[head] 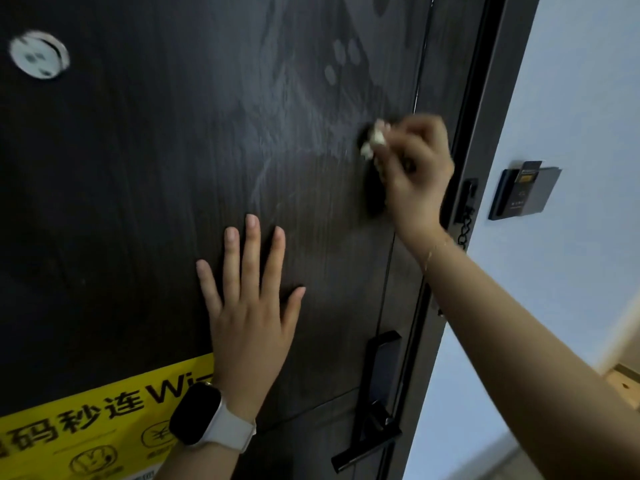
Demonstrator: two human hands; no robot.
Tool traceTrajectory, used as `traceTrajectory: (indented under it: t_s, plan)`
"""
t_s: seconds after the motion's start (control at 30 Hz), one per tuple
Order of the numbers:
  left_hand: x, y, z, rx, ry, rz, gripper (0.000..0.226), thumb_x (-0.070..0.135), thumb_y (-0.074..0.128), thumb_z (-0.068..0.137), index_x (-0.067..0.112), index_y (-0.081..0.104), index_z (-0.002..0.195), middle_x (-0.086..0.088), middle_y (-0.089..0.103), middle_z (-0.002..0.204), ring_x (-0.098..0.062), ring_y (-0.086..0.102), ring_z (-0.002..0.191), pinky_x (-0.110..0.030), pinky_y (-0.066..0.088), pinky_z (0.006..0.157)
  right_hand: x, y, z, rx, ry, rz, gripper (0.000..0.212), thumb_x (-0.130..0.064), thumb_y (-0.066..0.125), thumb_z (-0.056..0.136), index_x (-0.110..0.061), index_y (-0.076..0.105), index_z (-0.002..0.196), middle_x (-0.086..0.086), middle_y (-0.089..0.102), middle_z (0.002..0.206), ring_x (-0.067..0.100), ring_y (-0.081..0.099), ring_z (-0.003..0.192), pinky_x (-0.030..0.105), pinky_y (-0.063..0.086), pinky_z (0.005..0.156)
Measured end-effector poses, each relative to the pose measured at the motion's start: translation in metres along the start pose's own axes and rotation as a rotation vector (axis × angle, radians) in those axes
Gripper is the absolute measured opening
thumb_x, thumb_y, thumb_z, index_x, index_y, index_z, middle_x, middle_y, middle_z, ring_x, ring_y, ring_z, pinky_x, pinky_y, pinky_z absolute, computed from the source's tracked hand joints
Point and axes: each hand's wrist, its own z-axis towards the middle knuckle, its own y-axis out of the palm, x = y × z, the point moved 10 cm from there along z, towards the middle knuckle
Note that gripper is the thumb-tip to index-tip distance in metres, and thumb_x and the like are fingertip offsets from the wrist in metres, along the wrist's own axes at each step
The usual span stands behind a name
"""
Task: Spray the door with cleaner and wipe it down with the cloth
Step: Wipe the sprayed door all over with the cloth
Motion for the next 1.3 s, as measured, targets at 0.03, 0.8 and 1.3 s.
traceTrajectory:
  t_s: [0.03, 0.8, 1.3]
  plan:
    - [-0.001, 0.000, 0.000, -0.003, -0.007, -0.003, 0.079, 0.048, 0.048, 0.094, 0.014, 0.014, 0.156, -0.011, 0.005, 0.163, -0.030, 0.001, 0.151, -0.053, -0.004, 0.119, -0.001, 0.001, 0.017, 0.043, 0.008, 0.023, 0.007, -0.007, 0.071, 0.088, -0.003, 0.075, 0.093, 0.003, 0.052, 0.098, 0.036, 0.059, 0.090, 0.050, 0.051, 0.077]
    - [-0.057, -0.026, -0.015, 0.002, -0.009, -0.077, 0.067, 0.034, 0.045, 0.098, 0.011, 0.018, 0.155, -0.012, 0.005, 0.163, -0.027, -0.003, 0.151, -0.048, -0.005, 0.120, -0.091, 0.045, -0.172, -0.299, -0.060, 0.077, 0.037, 0.009, 0.074, 0.080, -0.012, 0.068, 0.109, 0.003, 0.054, 0.102, 0.022, 0.053, 0.094, 0.027, 0.042, 0.083]
    - [-0.076, 0.016, -0.122, -0.174, -0.068, -0.053, 0.075, 0.050, 0.046, 0.093, 0.021, 0.015, 0.155, -0.010, -0.010, 0.163, -0.031, -0.006, 0.150, -0.054, -0.002, 0.120, -0.091, 0.046, -0.258, -0.347, 0.126, 0.108, 0.010, 0.002, 0.072, 0.083, -0.002, 0.072, 0.092, 0.001, 0.051, 0.095, 0.021, 0.051, 0.084, 0.035, 0.045, 0.068]
